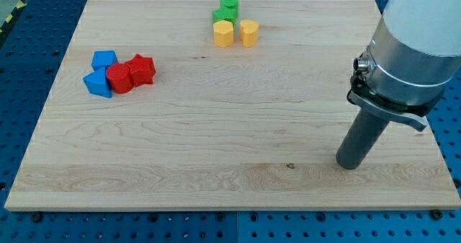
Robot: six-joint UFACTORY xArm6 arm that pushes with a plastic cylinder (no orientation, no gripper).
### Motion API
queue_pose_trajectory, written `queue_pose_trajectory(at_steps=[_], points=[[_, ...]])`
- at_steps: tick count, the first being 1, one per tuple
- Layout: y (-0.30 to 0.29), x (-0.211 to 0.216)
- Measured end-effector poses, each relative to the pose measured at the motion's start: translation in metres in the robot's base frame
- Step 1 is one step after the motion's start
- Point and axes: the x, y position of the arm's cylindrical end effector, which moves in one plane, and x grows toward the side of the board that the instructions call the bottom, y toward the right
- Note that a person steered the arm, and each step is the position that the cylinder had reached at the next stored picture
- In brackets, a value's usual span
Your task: Place the arm below the yellow hexagon
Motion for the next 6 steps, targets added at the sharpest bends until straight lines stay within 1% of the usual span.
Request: queue_pose_trajectory(at_steps=[1, 2, 4, 6], points=[[0.0, 0.0], [-0.014, -0.026], [-0.104, -0.089], [-0.154, -0.166]])
